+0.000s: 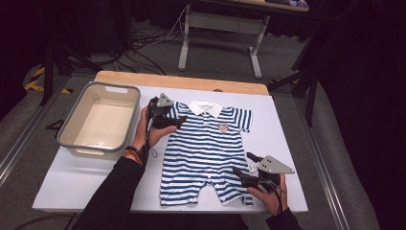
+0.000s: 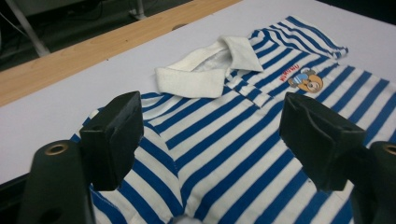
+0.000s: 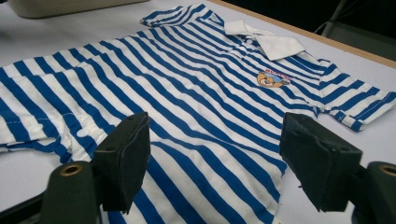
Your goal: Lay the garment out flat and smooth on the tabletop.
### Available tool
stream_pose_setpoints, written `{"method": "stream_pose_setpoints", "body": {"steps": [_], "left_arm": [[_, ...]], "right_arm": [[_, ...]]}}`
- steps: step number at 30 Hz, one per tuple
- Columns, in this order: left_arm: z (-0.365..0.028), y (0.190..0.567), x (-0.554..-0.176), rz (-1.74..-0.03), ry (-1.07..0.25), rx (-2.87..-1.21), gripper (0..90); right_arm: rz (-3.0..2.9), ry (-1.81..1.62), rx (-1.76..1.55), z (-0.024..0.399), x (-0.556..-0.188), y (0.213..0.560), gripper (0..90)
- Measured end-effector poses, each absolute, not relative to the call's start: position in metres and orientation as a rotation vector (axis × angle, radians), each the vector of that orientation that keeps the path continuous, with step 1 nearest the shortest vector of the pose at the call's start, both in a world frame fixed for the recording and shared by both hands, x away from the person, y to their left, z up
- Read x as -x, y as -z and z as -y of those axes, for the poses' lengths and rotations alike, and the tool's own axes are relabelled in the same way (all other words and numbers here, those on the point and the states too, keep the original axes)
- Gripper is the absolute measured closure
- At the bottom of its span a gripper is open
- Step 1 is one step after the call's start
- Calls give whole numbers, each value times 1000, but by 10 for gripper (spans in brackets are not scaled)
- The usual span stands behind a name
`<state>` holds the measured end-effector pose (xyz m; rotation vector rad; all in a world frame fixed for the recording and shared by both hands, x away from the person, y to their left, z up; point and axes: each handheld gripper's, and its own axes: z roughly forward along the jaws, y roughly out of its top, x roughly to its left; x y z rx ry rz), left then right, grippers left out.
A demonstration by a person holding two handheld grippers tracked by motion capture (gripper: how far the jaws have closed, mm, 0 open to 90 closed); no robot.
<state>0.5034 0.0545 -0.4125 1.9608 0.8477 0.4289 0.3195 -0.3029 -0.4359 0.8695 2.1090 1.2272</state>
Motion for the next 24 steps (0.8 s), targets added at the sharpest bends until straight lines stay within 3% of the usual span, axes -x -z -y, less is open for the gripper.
{"method": "stream_pose_setpoints", "body": {"steps": [13, 24], "left_arm": [[-68, 440, -558, -1137, -471, -2010, 254], [-68, 460, -565, -1260, -440, -2047, 247]], "right_arm": [[-2134, -1221, -864, 301, -319, 439, 252], [-2175, -1230, -878, 299, -321, 443, 261]]}}
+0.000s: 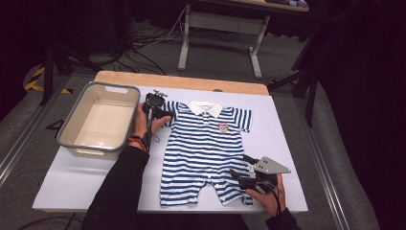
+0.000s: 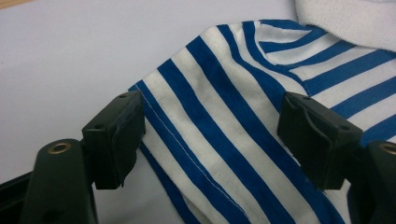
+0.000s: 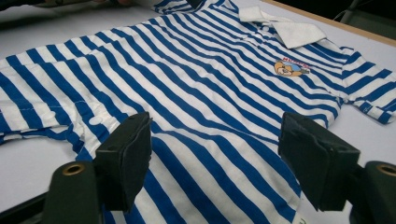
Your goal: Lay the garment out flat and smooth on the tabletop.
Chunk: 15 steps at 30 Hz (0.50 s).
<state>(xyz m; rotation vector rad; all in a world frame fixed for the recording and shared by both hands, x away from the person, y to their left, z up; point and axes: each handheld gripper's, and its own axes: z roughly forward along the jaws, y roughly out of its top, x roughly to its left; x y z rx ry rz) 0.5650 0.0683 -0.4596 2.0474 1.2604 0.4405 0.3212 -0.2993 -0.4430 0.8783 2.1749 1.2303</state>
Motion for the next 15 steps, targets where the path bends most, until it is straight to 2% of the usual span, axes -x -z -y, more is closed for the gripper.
{"method": "stream_pose_setpoints", "body": {"steps": [2, 4, 5, 7, 10, 11, 13, 15], "left_arm": [[-67, 460, -565, -1266, -456, -2050, 259], [-67, 459, -564, -1263, -472, -2056, 310], [-67, 458, -564, -1251, -482, -2067, 354], [-66, 457, -564, -1257, -490, -2064, 515], [-66, 457, -564, -1247, -501, -2070, 605], [-66, 457, -564, -1249, -514, -2069, 716], [-66, 456, -562, -1234, -530, -2088, 855], [-67, 455, -560, -1216, -550, -2079, 881]], "right_arm": [[-2178, -1241, -886, 300, -321, 443, 261], [-2181, -1242, -886, 300, -321, 443, 261], [-2186, -1239, -884, 299, -321, 443, 261], [-2197, -1224, -884, 298, -321, 444, 263], [-2209, -1207, -881, 296, -322, 445, 263], [-2216, -1203, -875, 295, -322, 446, 262], [-2216, -1201, -877, 295, -322, 446, 262], [-2212, -1190, -881, 295, -322, 446, 259]]}}
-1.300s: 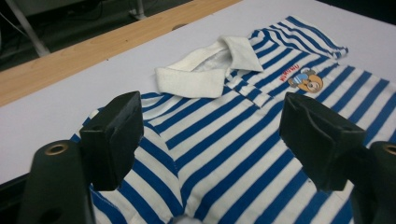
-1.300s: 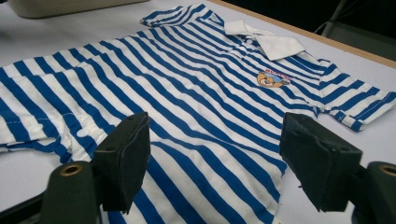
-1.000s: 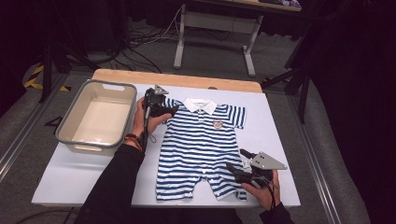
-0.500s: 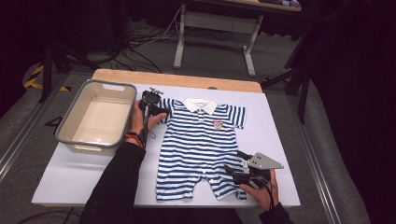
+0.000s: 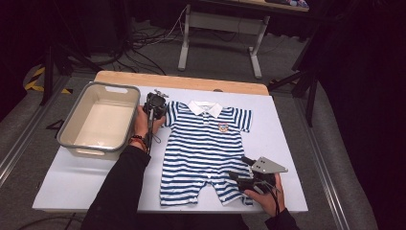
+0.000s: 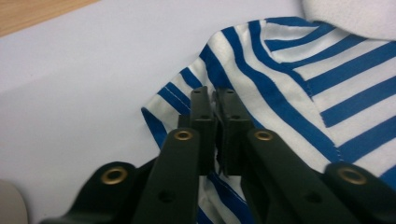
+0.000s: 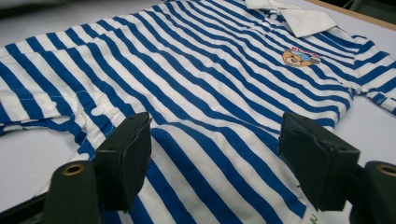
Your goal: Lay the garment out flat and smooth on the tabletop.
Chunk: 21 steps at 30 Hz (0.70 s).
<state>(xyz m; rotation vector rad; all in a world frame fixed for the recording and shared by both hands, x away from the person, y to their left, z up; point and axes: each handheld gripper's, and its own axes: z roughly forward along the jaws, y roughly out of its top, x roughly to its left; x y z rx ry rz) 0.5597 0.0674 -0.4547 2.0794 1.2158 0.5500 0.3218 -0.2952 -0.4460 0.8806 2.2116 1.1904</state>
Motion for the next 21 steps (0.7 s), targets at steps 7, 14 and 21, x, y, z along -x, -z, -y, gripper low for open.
{"method": "stream_pose_setpoints", "body": {"steps": [7, 14, 21], "left_arm": [[-67, 444, -551, -1178, -576, -2002, 888], [-65, 429, -538, -1138, -608, -1942, 889], [-62, 413, -523, -1118, -637, -1913, 888]], "right_arm": [[-2210, -1179, -878, 294, -321, 446, 258], [-2207, -1168, -877, 294, -321, 446, 255], [-2195, -1166, -881, 294, -320, 445, 255]]}}
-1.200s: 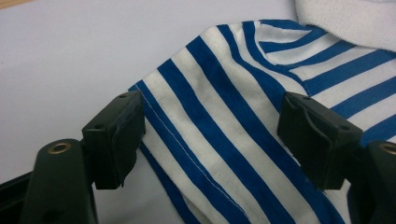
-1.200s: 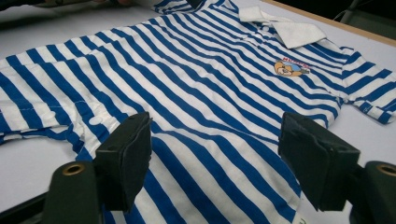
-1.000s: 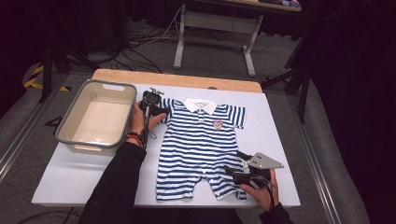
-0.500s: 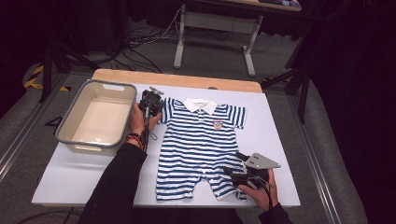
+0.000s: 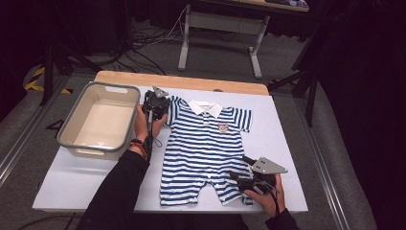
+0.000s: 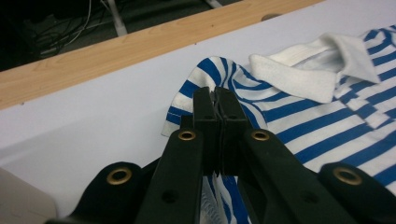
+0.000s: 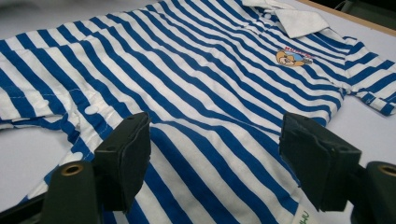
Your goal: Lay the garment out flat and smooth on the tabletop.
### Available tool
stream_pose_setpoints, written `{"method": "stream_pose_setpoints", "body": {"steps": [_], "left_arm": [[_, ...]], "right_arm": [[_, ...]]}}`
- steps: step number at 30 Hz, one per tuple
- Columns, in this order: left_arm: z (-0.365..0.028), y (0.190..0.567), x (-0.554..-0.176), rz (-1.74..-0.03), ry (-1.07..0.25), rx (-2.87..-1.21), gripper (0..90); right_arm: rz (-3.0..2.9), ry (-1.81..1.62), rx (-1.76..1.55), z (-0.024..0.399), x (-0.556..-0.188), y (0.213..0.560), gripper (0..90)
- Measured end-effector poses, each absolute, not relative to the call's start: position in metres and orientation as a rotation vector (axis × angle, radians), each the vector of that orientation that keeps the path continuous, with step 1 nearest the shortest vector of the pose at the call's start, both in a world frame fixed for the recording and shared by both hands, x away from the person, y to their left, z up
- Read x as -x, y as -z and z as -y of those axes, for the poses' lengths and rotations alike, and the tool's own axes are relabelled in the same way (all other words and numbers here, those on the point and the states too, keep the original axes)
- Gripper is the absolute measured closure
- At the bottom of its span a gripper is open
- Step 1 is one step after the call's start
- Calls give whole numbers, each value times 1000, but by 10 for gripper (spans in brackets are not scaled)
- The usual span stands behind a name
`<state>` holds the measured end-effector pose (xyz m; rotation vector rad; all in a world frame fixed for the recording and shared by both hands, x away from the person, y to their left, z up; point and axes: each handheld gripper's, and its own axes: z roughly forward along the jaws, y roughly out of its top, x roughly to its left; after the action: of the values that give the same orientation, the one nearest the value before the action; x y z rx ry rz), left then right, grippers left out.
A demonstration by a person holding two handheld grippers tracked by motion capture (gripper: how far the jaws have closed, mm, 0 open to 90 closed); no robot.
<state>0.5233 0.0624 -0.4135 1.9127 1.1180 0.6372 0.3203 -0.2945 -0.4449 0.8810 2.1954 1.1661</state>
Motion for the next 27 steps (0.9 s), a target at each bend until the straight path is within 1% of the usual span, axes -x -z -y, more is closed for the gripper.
{"method": "stream_pose_setpoints", "body": {"steps": [7, 17, 23, 27], "left_arm": [[-57, 408, -521, -1106, -644, -1918, 887], [-34, 403, -512, -1003, -624, -1962, 886], [-19, 399, -504, -938, -663, -2007, 884], [-9, 402, -500, -905, -634, -2024, 883]], "right_arm": [[-2201, -1153, -884, 294, -321, 446, 251], [-2213, -1168, -884, 295, -322, 448, 244], [-2211, -1163, -887, 295, -322, 448, 244], [-2214, -1159, -886, 295, -322, 448, 244]]}}
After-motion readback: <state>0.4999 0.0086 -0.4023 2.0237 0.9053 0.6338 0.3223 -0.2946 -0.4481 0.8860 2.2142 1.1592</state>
